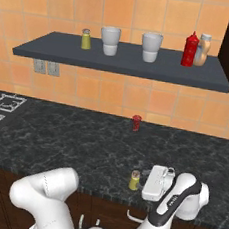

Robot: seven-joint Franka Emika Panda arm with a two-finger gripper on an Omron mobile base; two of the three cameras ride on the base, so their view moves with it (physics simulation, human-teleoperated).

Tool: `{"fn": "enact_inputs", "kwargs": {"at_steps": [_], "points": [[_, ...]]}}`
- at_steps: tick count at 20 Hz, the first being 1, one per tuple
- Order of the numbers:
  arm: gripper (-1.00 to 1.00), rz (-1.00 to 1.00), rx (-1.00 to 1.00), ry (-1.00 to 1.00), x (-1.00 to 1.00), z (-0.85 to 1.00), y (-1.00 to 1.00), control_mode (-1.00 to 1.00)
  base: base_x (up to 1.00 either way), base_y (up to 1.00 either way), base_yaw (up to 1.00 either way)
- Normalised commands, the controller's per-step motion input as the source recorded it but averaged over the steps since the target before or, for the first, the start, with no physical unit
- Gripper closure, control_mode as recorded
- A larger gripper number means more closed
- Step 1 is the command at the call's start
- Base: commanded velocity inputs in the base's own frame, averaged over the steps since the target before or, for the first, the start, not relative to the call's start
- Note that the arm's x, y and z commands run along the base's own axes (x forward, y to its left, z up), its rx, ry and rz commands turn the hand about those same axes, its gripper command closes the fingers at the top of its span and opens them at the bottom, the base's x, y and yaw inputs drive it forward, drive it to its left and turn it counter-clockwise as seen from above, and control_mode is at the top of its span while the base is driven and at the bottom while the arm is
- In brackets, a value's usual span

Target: Put the shaker and condiment bottle from the counter next to their counterparts in the cabinet.

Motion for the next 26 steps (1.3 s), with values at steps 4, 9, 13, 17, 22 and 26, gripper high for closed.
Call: {"fn": "enact_inputs", "kwargs": {"at_steps": [4, 9, 13, 17, 22, 26], "points": [[-1.0, 0.0, 0.03, 0.0, 0.27, -0.13, 0.0, -1.0, 0.0, 0.0, 0.0], [-1.0, 0.0, 0.04, 0.0, 0.01, -0.19, 0.0, -1.0, 0.0, 0.0, 0.0], [-1.0, 0.0, 0.01, 0.0, -0.05, -0.2, 0.06, -1.0, 0.0, 0.0, 0.0], [1.0, 0.0, 0.0, 0.0, -0.03, -0.16, 0.32, -1.0, 0.0, 0.0, 0.0], [1.0, 0.01, 0.0, 0.0, -0.15, -0.06, 0.36, -1.0, 0.0, 0.0, 0.0], [1.0, 0.0, -0.02, -0.1, -0.32, 0.21, 0.27, -1.0, 0.0, 0.0, 0.0]]}}
